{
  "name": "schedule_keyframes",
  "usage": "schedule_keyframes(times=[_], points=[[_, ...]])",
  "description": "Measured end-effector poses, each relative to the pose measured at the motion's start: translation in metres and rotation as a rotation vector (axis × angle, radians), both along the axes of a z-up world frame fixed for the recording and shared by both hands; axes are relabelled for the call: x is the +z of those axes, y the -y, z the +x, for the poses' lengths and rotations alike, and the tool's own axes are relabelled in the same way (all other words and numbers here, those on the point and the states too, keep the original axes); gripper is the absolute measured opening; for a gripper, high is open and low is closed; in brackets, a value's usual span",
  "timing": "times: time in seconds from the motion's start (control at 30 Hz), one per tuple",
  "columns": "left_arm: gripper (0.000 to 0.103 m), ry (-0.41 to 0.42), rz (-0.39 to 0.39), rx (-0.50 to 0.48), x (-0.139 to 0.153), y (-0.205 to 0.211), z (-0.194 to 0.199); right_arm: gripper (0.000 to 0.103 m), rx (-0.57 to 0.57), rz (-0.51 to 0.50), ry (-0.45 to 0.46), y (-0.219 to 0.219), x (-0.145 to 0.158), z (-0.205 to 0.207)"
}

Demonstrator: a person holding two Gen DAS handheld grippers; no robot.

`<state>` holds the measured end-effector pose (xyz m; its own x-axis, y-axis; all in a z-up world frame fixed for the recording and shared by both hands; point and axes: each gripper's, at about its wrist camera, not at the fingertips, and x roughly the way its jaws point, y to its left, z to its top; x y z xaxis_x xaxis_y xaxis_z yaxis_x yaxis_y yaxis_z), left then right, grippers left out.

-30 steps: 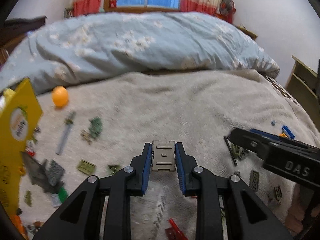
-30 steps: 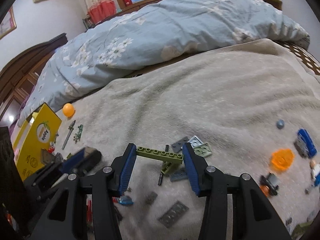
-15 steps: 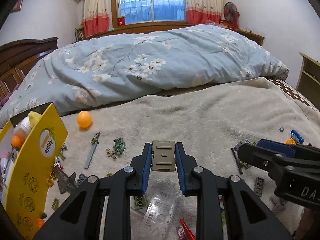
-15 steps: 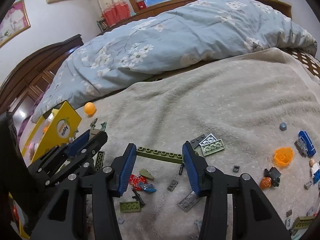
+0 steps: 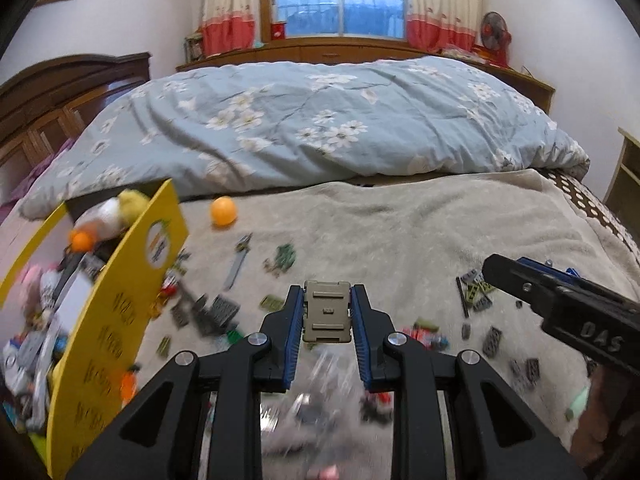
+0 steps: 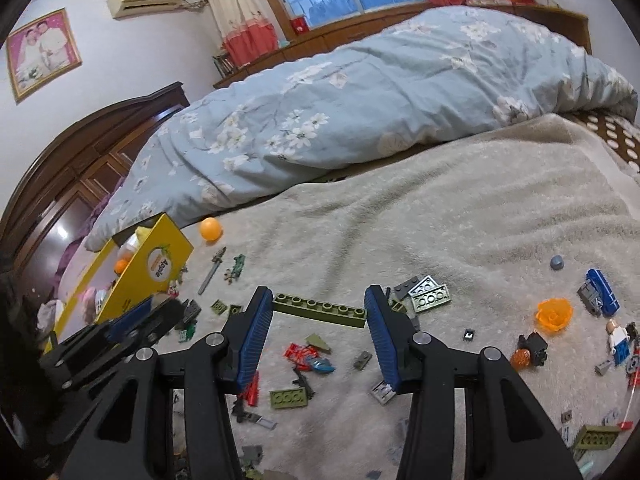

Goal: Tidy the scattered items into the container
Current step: 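Carry the tan plate and olive green brick over the yellow box with both tools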

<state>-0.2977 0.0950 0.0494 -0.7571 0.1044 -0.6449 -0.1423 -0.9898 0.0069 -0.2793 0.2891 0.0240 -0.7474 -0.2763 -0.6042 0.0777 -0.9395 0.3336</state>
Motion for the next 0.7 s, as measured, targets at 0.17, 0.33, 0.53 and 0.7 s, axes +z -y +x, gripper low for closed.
schedule_keyframes(times=[0.17,0.33,0.53,0.7], points=[[0.023,-0.017,-0.013,0.022,0.013,0.017,0.033,0.048,0.017,-0.006,-0.059,0.015,-0.002,0.039],[0.023,-0.066,-0.015,0.039,0.034,0.035,0.066,0.048,0.043,0.032,-0.109,0.044,0.011,0.074],[0.023,-0.096,0.002,0.055,0.05,0.054,0.095,0.048,0.134,0.012,-0.122,0.08,0.023,0.101],[0.023,-0.107,0.015,0.078,0.058,0.071,0.114,0.048,0.177,0.018,-0.129,0.101,0.031,0.117]])
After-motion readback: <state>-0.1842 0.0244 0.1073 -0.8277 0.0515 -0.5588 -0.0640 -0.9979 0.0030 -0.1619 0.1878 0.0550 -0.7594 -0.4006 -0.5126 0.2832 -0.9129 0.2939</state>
